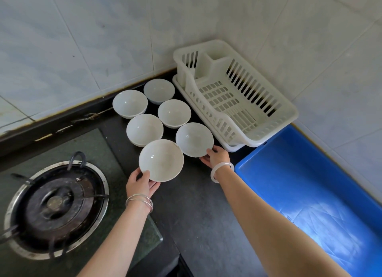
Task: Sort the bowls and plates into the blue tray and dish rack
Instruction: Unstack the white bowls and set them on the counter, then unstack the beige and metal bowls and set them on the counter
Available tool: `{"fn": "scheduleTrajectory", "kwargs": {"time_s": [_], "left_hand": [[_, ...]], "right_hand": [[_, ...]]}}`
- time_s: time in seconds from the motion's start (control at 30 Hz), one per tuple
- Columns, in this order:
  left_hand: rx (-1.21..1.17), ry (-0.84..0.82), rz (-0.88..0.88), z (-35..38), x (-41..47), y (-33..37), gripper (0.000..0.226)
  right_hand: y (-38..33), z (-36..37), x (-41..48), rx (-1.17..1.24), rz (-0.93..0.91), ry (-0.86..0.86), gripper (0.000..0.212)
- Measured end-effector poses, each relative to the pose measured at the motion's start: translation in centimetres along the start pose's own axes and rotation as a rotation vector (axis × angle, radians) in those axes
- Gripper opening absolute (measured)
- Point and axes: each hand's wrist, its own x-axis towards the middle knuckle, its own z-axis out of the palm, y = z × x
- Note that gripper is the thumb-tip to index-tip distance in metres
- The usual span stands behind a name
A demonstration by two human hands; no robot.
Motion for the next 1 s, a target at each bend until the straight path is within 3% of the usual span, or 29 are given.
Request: {"fn": "scheduleTrajectory", "kwargs": {"time_s": [0.3,0.43,0.6,0.8,1.0], "left_hand": [[0.107,0.002,0.146,-0.6,-1.1,-1.7,0.034],[0.150,-0.063,0.127,-1.3,-3.3,-3.4,0.038],[0.310,-0.244,0.134,-0.1,-7.3,-5.3,0.026],[0.718,-0.609,0.210,4.0,-15.1,-10.0,0.017],[1.113,-0.978,0.370,6.5,-23.5,-17.0,0.019]], "right_hand": [[0.8,-1.9,-3.3,-0.026,-0.020,-0.085,0.032],[2.4,-4.7,-5.9,-0.105,-0.103,-0.082,0.025],[4.2,-10.6,-10.8,-0.254,-0.230,-0.037,0.021],[7.4,-20.9,-16.9,-0.287,-0.335,0.244,0.018],[12.6,-30.5,-22.4,-0.395,-0.285,0.601,0.011]]}}
